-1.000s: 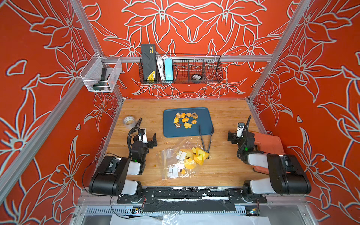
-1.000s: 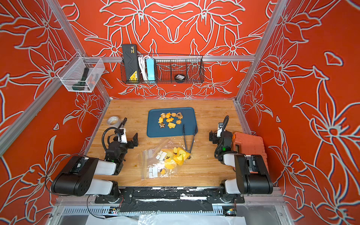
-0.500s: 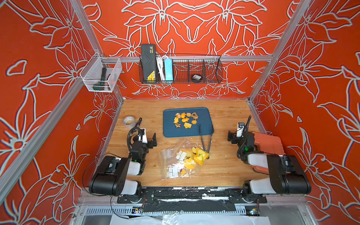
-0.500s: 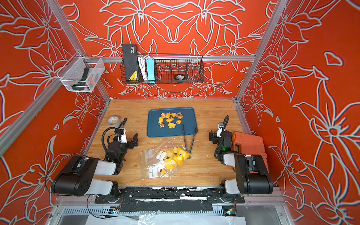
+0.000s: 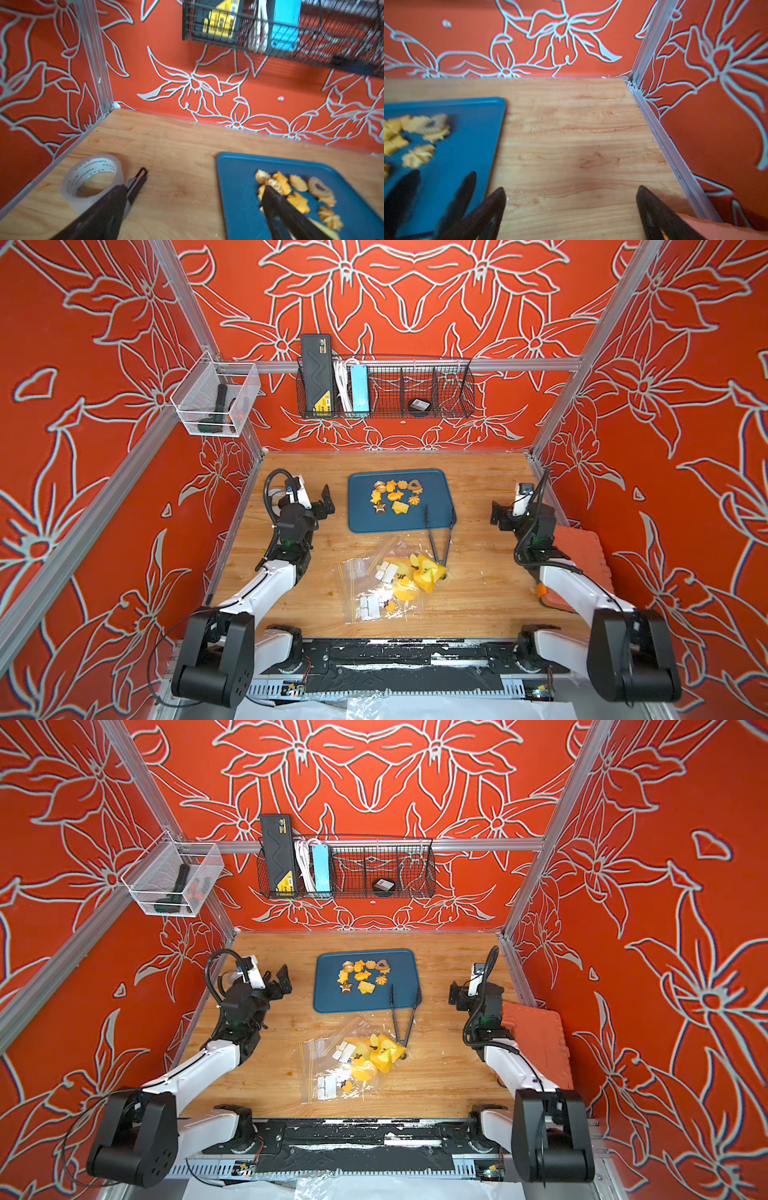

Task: Put the cookies into a resealable bag to prevent moisture
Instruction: Move the ziploc bag to the ziploc bag.

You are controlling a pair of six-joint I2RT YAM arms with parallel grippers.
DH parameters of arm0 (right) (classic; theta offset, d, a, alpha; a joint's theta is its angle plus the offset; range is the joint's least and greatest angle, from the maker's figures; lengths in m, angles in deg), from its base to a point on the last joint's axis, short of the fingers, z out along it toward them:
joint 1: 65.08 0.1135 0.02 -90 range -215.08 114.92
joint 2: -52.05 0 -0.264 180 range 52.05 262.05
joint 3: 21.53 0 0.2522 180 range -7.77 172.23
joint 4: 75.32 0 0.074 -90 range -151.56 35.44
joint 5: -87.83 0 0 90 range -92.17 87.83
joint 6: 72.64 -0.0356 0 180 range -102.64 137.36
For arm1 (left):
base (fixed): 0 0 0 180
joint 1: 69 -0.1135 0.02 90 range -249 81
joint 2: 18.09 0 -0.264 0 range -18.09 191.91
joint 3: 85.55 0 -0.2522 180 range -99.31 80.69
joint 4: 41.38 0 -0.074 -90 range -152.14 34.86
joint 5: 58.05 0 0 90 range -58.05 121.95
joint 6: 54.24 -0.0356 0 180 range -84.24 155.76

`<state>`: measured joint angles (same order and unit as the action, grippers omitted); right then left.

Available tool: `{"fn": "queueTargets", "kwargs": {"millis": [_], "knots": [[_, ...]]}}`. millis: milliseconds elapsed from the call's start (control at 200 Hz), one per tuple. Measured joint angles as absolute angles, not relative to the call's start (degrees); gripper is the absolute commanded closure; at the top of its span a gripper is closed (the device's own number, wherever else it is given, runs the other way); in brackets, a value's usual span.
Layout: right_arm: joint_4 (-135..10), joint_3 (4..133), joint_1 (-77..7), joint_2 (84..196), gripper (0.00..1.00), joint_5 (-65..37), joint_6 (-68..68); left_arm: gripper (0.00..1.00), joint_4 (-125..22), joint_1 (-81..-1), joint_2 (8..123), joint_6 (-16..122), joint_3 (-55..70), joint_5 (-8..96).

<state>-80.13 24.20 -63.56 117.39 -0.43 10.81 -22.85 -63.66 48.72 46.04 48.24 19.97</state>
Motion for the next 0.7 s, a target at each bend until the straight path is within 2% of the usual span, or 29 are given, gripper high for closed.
{"fn": "queueTargets", "kwargs": {"millis": [185,230,260,295,465,560,701], "knots": [[-62.1,32.1,-63.6,113.8,0.02,5.1,-3.4,0.00,-42.6,-64.3,48.2,62.0,39.5,20.6],[-58.8,32.8,-63.6,113.6,0.05,4.9,-5.2,0.00,-45.6,-64.7,48.0,64.7,39.5,23.0],[-56.7,33.2,-63.7,113.5,0.08,4.0,-6.2,0.00,-47.7,-64.9,47.7,66.5,39.7,24.6],[-54.3,33.4,-63.8,113.4,0.02,1.8,-7.2,0.00,-50.1,-65.0,47.3,68.4,40.0,26.2],[-48.7,33.4,-62.7,112.2,0.02,-12.5,-10.8,0.00,-60.0,-62.4,44.5,73.6,39.5,31.5],[-45.0,33.8,-57.7,111.5,0.02,-17.0,-12.1,0.00,-64.5,-56.1,42.9,73.6,37.5,31.8],[-37.9,34.5,-44.6,108.7,0.02,-17.3,-13.1,0.00,-69.6,-47.3,42.1,72.1,34.8,32.4]]}}
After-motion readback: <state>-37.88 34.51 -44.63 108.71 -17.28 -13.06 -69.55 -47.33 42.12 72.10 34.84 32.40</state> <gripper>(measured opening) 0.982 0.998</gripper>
